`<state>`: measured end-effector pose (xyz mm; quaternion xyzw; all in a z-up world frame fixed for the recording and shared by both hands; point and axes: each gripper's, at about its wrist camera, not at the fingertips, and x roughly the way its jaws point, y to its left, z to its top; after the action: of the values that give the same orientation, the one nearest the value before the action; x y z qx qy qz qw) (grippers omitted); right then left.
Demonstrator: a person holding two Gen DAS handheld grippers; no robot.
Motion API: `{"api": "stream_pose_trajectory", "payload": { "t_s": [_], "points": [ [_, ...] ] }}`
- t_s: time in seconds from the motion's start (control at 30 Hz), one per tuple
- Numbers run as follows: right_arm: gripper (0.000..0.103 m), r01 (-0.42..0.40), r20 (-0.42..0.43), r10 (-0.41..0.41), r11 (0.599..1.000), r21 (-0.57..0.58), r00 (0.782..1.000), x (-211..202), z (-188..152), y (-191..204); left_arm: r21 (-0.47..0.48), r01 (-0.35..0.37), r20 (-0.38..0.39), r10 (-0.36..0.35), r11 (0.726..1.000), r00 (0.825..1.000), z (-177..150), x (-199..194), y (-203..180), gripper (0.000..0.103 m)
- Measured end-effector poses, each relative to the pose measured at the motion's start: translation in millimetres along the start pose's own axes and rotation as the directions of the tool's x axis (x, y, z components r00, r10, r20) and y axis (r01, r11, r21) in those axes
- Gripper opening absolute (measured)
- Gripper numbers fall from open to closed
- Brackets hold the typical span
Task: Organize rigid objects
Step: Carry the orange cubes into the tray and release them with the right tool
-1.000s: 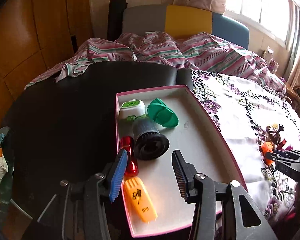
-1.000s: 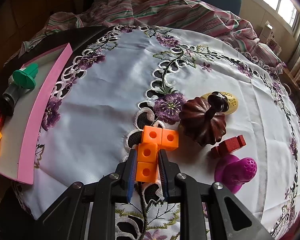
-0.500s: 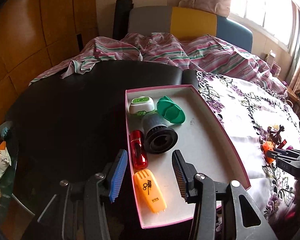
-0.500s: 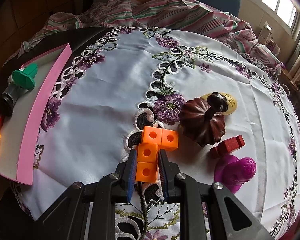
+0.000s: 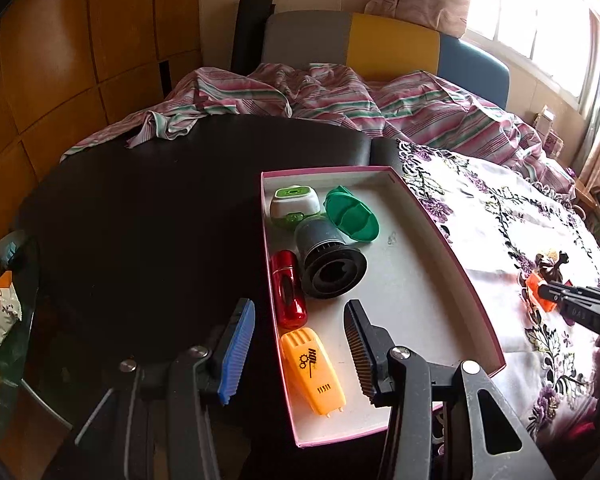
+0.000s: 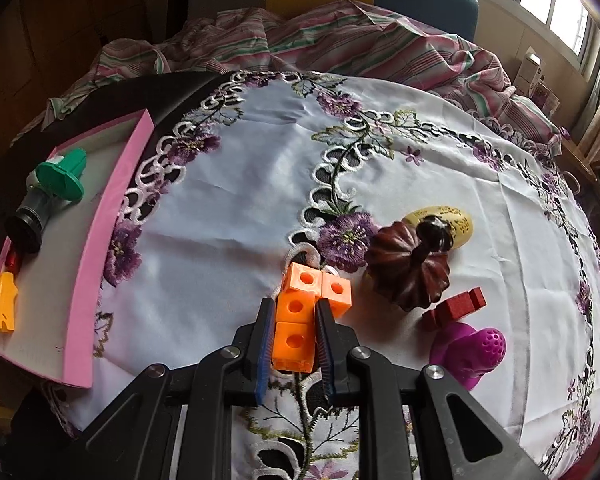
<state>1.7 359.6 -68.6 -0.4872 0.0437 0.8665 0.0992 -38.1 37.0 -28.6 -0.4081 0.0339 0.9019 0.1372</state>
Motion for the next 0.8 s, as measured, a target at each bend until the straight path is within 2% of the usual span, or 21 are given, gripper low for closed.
{"api": "stream_pose_trajectory", "payload": {
  "t_s": [0.2,0.37,0.5,0.6,0.8],
  "points": [
    [0.019,-0.095,0.061,0.099,0.994,-0.061,0.993,-22.3,19.0,38.3,-0.014,-0.003,-0.012,0.003,1.0,1.0,-2.9,2.3,3.8,0.048],
    [0.019,-0.208,0.08,0.22,0.97,-0.127,0.972,-32.2,34.8,80.7,-0.04,-0.016,-0.013,0.015,0.999,1.0,-4.5,3.0,13.6,0.047],
    [0.019,-0.301,0.051,0.316,0.935,-0.187,0.948,-24.8,43.1,119.8,-0.062,-0.03,-0.009,0.03,0.998,1.0,-5.0,2.0,23.0,0.047],
    [0.019,-0.32,0.016,0.331,0.922,-0.216,0.943,-9.7,46.5,147.7,-0.076,-0.035,-0.015,0.034,0.996,0.999,-5.4,3.0,30.5,0.047],
    [0.019,-0.373,-0.08,0.364,0.909,-0.189,0.928,36.7,57.7,187.0,-0.096,-0.043,-0.028,0.041,0.994,0.999,-7.4,5.5,39.5,0.047]
  ]
}}
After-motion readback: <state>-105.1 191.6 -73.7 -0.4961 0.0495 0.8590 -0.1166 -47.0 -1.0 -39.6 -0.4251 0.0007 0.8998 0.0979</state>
